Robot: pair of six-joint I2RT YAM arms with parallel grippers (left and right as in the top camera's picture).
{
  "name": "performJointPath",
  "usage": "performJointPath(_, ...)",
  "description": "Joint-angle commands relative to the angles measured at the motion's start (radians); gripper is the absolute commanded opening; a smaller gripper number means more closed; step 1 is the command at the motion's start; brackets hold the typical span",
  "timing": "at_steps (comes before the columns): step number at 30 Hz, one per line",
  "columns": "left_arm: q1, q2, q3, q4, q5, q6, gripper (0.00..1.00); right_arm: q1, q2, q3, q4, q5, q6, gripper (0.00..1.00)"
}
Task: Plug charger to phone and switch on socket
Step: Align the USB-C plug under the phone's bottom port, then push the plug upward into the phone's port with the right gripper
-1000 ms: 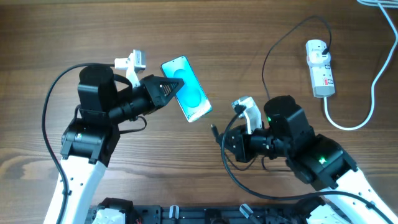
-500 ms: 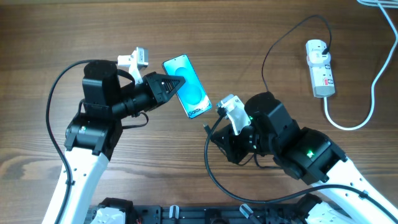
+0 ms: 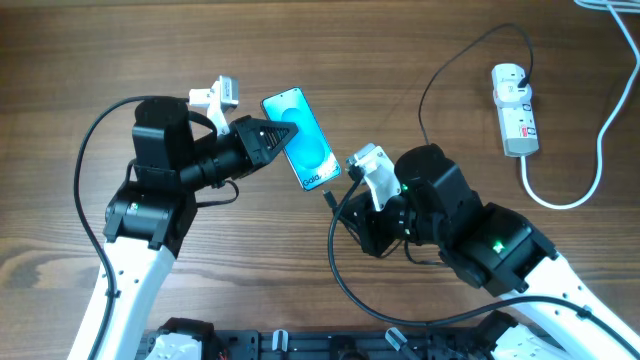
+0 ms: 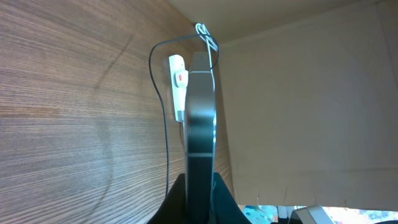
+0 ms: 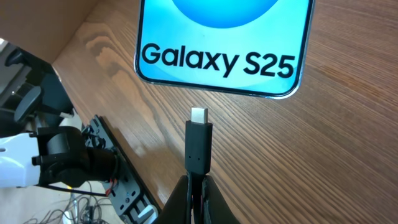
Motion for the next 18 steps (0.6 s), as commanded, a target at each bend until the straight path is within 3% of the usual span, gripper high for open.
performJointPath(1, 0.004, -0.002, 0.012, 0.010, 0.023, 0.015, 0.04, 0.005, 0.035, 0.020, 0.033, -0.096, 0.013, 0.04)
performJointPath(8, 0.005, -0.002, 0.012, 0.015, 0.023, 0.024, 0.04, 0.005, 0.043, 0.020, 0.021, -0.225, 0.089, 0.04)
performJointPath(18, 0.005, -0.002, 0.012, 0.014, 0.028, 0.024, 0.04, -0.040, 0.015, 0.020, -0.008, -0.224, 0.174, 0.04)
